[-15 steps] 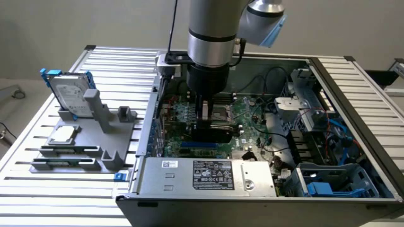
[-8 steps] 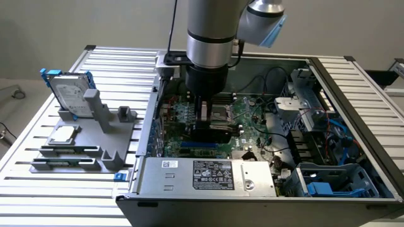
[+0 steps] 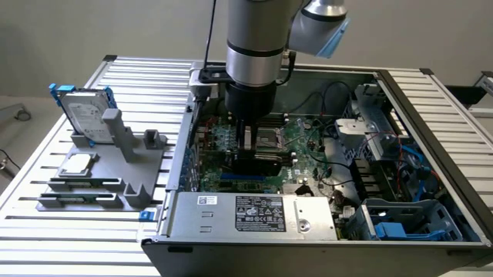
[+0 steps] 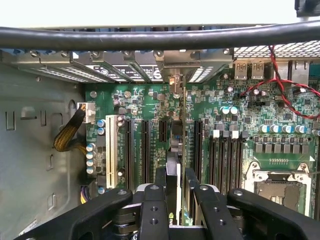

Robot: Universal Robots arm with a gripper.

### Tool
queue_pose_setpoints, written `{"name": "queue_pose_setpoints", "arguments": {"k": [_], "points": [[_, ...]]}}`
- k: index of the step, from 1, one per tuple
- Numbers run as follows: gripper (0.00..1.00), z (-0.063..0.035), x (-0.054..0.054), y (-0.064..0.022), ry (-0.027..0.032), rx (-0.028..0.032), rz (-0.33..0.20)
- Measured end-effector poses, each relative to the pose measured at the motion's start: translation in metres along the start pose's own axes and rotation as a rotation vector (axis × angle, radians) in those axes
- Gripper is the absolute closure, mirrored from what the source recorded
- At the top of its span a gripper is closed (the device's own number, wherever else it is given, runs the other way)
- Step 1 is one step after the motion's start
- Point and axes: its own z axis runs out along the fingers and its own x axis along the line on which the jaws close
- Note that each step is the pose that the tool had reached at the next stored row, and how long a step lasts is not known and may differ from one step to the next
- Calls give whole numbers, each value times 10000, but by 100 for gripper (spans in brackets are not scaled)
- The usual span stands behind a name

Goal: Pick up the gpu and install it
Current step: 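Insert the gpu into the slot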

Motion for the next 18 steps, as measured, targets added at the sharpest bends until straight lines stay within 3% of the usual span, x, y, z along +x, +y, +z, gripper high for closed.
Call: {"name": "queue_pose_setpoints", "arguments": {"k": [9, 18], "points": [[74, 12, -1, 9, -4, 36, -199], [74, 33, -5, 25, -84, 44, -193]]}}
